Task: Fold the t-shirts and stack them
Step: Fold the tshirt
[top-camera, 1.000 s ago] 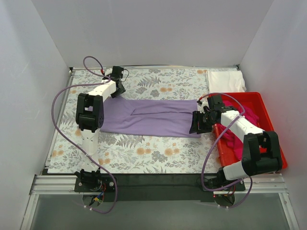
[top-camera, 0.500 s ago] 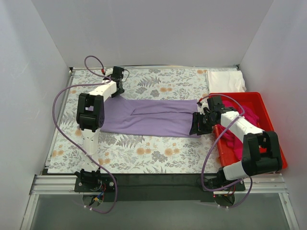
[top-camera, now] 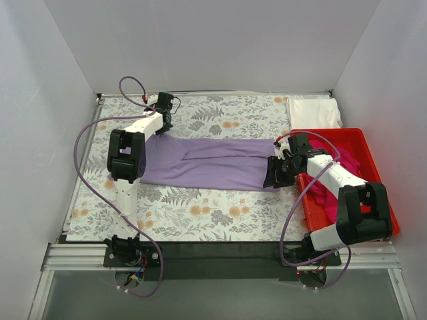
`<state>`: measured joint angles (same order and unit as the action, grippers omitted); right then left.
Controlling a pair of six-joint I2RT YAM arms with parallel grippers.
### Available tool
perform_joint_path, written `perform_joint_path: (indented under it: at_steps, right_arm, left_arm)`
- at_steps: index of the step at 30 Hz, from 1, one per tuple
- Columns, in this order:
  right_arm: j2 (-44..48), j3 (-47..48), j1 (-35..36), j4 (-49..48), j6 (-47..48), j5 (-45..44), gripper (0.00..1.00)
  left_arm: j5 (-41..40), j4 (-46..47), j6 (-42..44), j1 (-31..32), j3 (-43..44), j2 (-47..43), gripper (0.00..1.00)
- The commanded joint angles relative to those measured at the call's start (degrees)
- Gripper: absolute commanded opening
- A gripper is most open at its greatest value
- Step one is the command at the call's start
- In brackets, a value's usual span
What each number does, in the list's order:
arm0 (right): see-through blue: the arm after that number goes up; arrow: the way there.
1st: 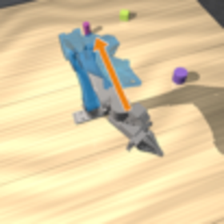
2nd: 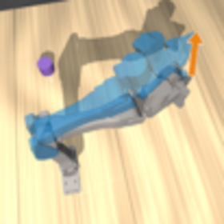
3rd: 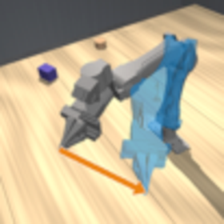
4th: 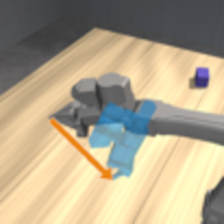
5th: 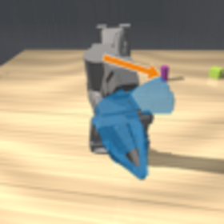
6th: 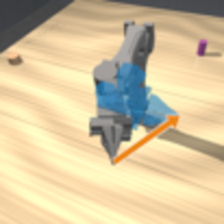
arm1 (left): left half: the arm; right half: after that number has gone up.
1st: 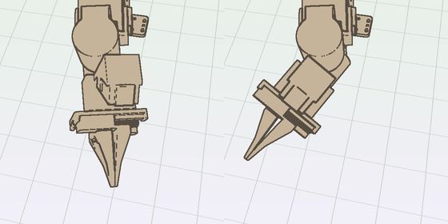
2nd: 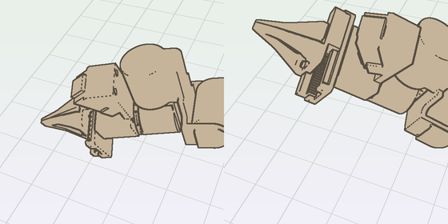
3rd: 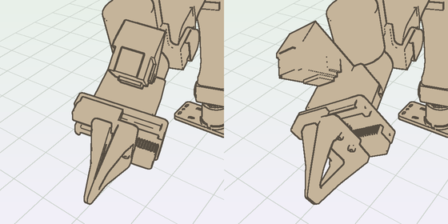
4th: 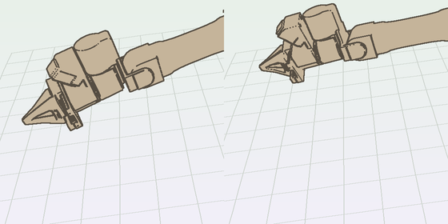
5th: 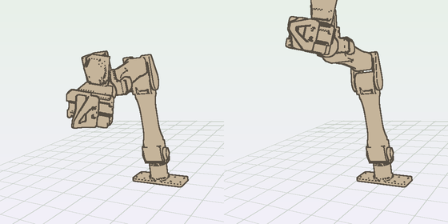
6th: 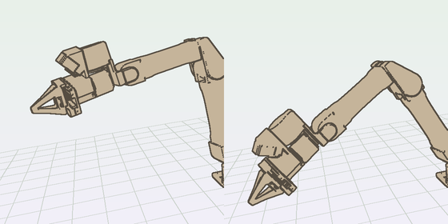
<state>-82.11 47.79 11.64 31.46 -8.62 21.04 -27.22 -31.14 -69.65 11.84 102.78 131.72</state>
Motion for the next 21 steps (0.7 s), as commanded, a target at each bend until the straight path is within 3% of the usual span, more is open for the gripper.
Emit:
perform_joint_path:
  at_steps: [1,9,21]
  right_arm:
    - [0.4,0.3,-0.1,-0.8,1.2,1.3,0.49]
    - [1.0,0.4,-0.1,-0.9,1.2,1.6,0.49]
    - [1.9,0.5,-0.1,-0.9,1.3,2.0,0.49]
  left_arm:
    - [1.5,-2.2,0.3,-0.1,2.0,0.0,0.0]
    - [1.8,-0.9,-1.3,-0.4,-0.3,-9.7,0.0]
    - [6.8,3.1,-7.4,-4.5,-21.6,-27.5,0.0]
